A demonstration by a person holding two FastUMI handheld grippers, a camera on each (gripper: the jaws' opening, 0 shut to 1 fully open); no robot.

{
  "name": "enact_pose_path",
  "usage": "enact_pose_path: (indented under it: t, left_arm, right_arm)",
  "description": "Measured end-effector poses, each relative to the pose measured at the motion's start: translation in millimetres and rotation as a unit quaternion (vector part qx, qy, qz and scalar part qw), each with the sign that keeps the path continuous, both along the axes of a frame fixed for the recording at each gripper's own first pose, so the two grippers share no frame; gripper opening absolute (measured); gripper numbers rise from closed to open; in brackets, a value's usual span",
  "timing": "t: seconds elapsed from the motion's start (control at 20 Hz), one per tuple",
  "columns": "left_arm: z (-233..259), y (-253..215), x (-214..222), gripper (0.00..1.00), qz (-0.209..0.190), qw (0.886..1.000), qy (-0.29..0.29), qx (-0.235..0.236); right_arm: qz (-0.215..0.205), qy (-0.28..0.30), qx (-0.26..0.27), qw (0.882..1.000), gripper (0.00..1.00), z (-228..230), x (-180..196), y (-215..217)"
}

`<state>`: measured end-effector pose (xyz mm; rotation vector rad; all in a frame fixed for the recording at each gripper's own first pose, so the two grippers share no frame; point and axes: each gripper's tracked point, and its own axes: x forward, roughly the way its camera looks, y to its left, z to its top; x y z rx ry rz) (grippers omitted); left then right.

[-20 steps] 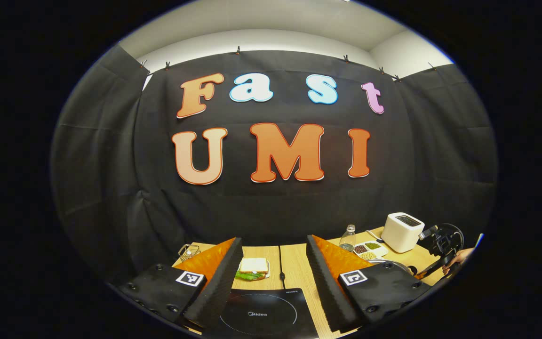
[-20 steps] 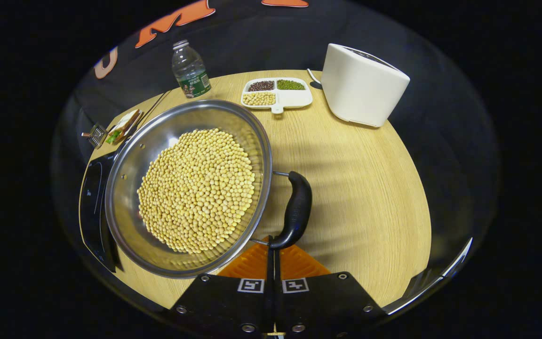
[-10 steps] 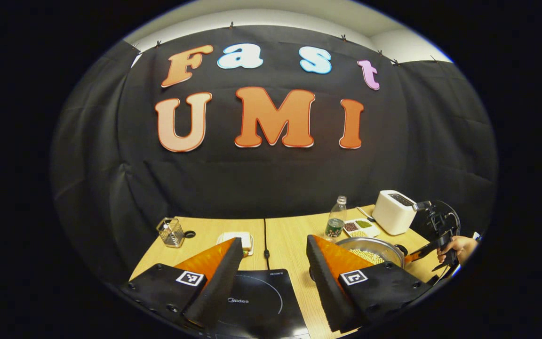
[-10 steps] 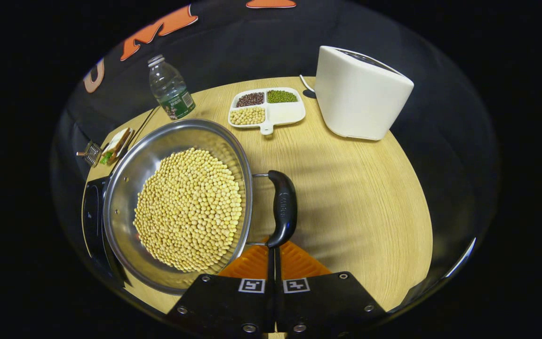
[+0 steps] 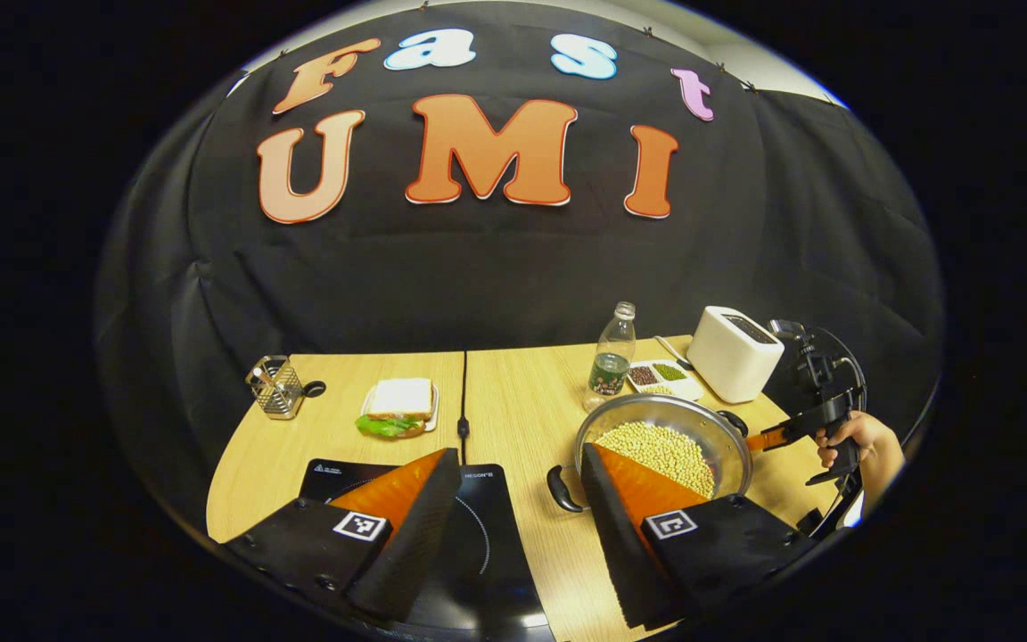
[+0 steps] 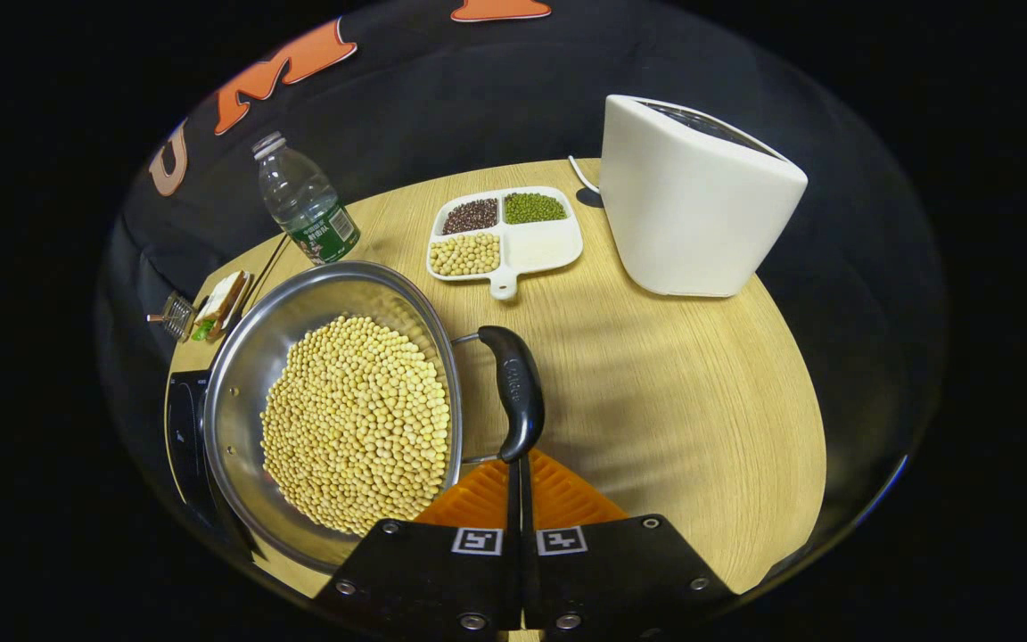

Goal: First push the handle of the pot to place it horizontally, then grasp the pot with both hands and set it on the induction cooktop.

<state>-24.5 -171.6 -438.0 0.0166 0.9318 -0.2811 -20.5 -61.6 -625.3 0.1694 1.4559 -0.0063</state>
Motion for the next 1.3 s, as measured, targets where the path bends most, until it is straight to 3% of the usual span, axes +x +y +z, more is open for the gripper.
enact_pose_path:
  t: [0.3, 0.45, 0.65, 0.7, 0.75, 0.85, 1.1, 1.3]
  left_arm:
    - [-47.3, -35.2, -25.4, 0.91, -0.005, 0.995, 0.101, -0.017]
    - [-73.6, -48.1, -30.4, 0.94, 0.005, 0.989, 0.142, -0.029]
    - [-109.1, -65.2, -33.6, 0.94, 0.025, 0.981, 0.190, -0.038]
    - [-117.2, -67.0, -33.1, 0.94, 0.027, 0.979, 0.197, -0.036]
    - [-127.3, -65.1, -32.8, 0.94, 0.032, 0.978, 0.204, -0.027]
    - [-144.8, -64.3, -31.8, 0.94, 0.039, 0.976, 0.214, -0.010]
    - [-178.6, -67.8, -38.1, 0.97, 0.049, 0.972, 0.228, 0.018]
    - [-192.6, -64.4, -35.2, 0.93, 0.055, 0.974, 0.216, 0.041]
  right_arm:
    - [-0.025, -0.029, 0.004, 0.999, 0.04, 34.6, 11.5, -19.9]
    - [-0.027, -0.039, 0.025, 0.999, 0.24, 46.6, 18.4, -10.3]
    - [-0.021, -0.045, 0.042, 0.998, 0.65, 46.3, 26.1, 8.3]
    - [-0.018, -0.043, 0.042, 0.998, 0.65, 42.9, 27.9, 12.4]
    - [-0.016, -0.040, 0.038, 0.998, 0.77, 39.3, 27.5, 13.2]
    - [-0.018, -0.033, 0.029, 0.999, 0.86, 31.0, 28.3, 13.8]
    - [-0.016, -0.018, 0.001, 1.000, 0.90, 2.6, 33.1, 9.8]
    - [-0.006, -0.012, -0.020, 1.000, 0.90, -17.6, 34.2, 6.1]
